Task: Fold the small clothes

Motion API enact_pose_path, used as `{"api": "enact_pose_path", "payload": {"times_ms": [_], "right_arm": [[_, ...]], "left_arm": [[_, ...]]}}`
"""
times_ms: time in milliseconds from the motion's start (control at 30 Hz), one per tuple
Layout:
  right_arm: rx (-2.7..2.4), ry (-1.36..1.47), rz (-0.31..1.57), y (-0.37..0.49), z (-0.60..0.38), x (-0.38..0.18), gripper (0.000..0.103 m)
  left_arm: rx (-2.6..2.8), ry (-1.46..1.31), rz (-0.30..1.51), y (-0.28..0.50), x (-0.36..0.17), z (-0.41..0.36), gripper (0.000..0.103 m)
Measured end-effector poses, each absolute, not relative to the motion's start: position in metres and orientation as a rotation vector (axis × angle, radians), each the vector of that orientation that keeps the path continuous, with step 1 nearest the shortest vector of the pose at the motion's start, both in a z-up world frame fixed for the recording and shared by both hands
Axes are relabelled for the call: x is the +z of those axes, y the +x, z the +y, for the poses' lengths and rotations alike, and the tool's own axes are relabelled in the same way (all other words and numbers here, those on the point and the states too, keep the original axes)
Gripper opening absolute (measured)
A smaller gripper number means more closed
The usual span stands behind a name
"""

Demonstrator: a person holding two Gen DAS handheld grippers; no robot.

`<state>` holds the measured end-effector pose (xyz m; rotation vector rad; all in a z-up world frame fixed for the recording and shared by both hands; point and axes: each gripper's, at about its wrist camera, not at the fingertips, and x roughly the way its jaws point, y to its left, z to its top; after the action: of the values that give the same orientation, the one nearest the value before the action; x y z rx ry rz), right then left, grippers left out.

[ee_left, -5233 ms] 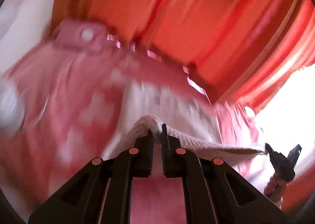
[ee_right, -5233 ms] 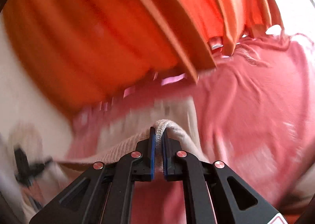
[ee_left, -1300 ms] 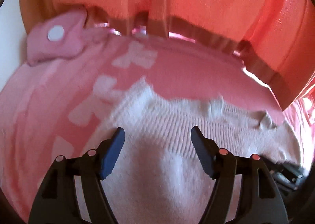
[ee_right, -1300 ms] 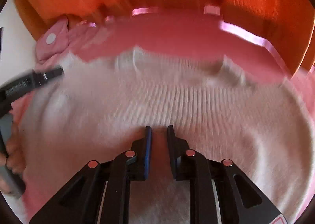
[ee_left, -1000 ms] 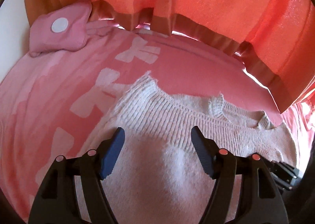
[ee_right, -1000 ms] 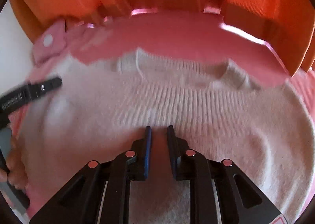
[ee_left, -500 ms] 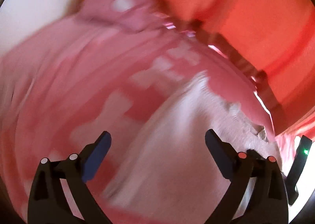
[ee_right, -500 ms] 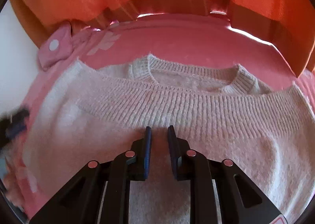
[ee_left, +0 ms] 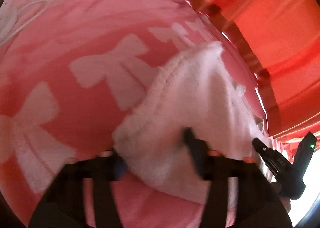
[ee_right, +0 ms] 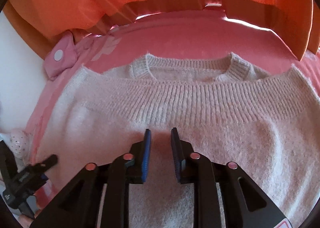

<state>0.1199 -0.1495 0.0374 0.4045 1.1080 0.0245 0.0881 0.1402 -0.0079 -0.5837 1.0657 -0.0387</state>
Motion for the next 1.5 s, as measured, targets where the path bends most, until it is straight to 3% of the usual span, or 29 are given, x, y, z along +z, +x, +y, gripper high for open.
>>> {"api": "enact_pose_path", "payload": {"times_ms": [33, 133, 367, 533, 667, 767, 900, 933, 1267, 1400, 1500], "right_arm": [[0.026, 0.408, 1.11, 0.121, -0.15, 0.037, 0.024], [0.034, 0.434, 1.113, 0.122, -0.153, 0.038, 0.025], [-0.074, 0.617, 0.968, 0.091, -0.232, 0.073, 0.034], [-0.28, 0.751, 0.886, 0.041, -0.319, 0.083, 0.039], [-0.347, 0.823, 0.852, 0.012, -0.358, 0.085, 0.042], [-0.335, 0.792, 0.851, 0.005, -0.361, 0.092, 0.052], [-0.22, 0.723, 0.912, 0.009, -0.339, 0.093, 0.068], [-0.191, 0.717, 0.937, 0.01, -0.331, 0.091, 0.07], [-0.117, 0.623, 1.145, 0.037, -0.28, 0.058, 0.078], [-0.126, 0.67, 1.093, 0.028, -0.286, 0.067, 0.078], [-0.119, 0.746, 1.089, 0.02, -0.296, 0.063, 0.078]], "left_arm": [[-0.049, -0.575, 1.044, 0.088, 0.002, 0.135, 0.024], [-0.154, -0.543, 0.924, 0.084, 0.052, 0.108, 0.018], [-0.527, -0.346, 0.73, 0.062, 0.155, -0.026, 0.016], [-0.703, -0.207, 0.837, 0.05, 0.121, -0.131, 0.016], [-0.715, -0.07, 1.058, 0.048, 0.033, -0.193, 0.017], [-0.695, -0.035, 0.962, 0.026, 0.03, -0.186, 0.027], [-0.685, -0.017, 0.89, 0.002, 0.058, -0.147, 0.077], [-0.664, -0.005, 0.877, -0.006, 0.06, -0.138, 0.083], [-0.443, 0.238, 0.889, -0.016, 0.017, -0.105, 0.085], [-0.418, 0.236, 0.818, -0.03, 0.04, -0.09, 0.087], [-0.357, 0.25, 0.847, -0.022, 0.028, -0.079, 0.09]]}}
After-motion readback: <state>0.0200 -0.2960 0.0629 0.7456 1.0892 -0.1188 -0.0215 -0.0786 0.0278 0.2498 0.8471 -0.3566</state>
